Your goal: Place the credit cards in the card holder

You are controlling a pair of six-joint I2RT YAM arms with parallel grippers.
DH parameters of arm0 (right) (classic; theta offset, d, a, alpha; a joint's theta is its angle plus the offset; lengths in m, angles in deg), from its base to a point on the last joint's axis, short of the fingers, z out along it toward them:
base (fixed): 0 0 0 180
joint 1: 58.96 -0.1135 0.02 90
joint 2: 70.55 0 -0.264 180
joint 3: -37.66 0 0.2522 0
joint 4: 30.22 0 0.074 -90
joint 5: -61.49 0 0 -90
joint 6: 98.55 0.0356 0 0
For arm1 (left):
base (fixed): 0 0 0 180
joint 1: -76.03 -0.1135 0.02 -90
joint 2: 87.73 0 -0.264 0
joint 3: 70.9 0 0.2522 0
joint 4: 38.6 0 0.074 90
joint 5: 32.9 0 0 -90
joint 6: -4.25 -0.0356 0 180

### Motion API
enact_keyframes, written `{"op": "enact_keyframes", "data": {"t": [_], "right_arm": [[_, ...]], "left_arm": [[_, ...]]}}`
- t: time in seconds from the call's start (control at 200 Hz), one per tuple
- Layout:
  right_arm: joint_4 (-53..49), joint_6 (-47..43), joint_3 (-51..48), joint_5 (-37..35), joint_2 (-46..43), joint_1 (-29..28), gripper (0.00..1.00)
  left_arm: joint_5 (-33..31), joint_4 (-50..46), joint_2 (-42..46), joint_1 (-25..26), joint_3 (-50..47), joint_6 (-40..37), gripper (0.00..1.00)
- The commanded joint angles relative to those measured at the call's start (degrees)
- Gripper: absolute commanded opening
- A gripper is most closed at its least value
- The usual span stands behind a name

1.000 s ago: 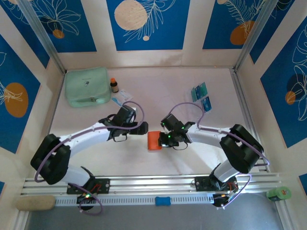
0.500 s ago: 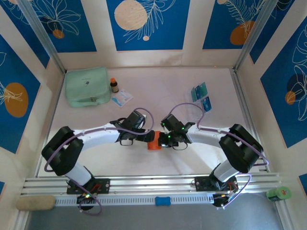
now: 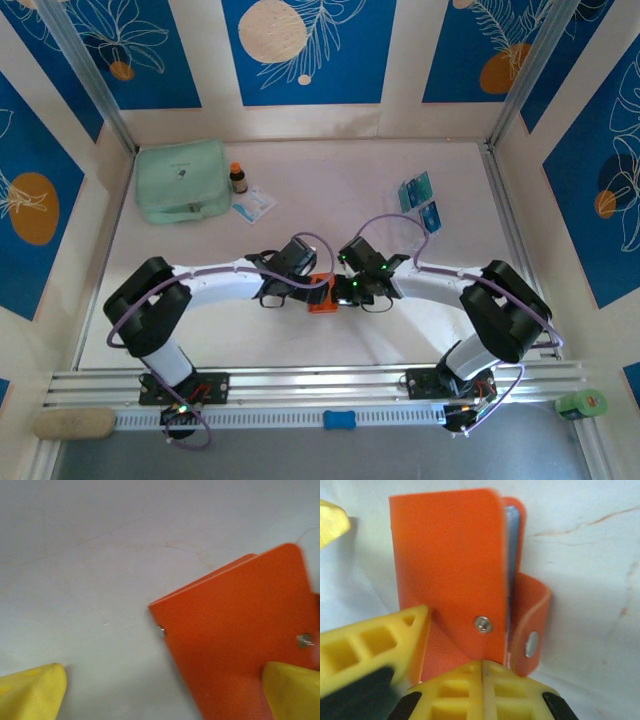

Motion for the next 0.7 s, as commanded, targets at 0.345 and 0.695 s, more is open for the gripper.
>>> {"op": "enact_keyframes", "data": {"t": [0.345,0.695], "right_arm": [[-8.66,-5.89,3.51,2.76,-4.2,8.07,0.2],[-8.94,-6.52,7.16,2.42,1.65,6.62,0.3]], "left_arm": [[-5.14,-2.98,-2.58,1.55,-0.65,-0.04,1.0],[-5.35,-2.33,-2.75,1.61,-1.04,0.05,1.0]]}}
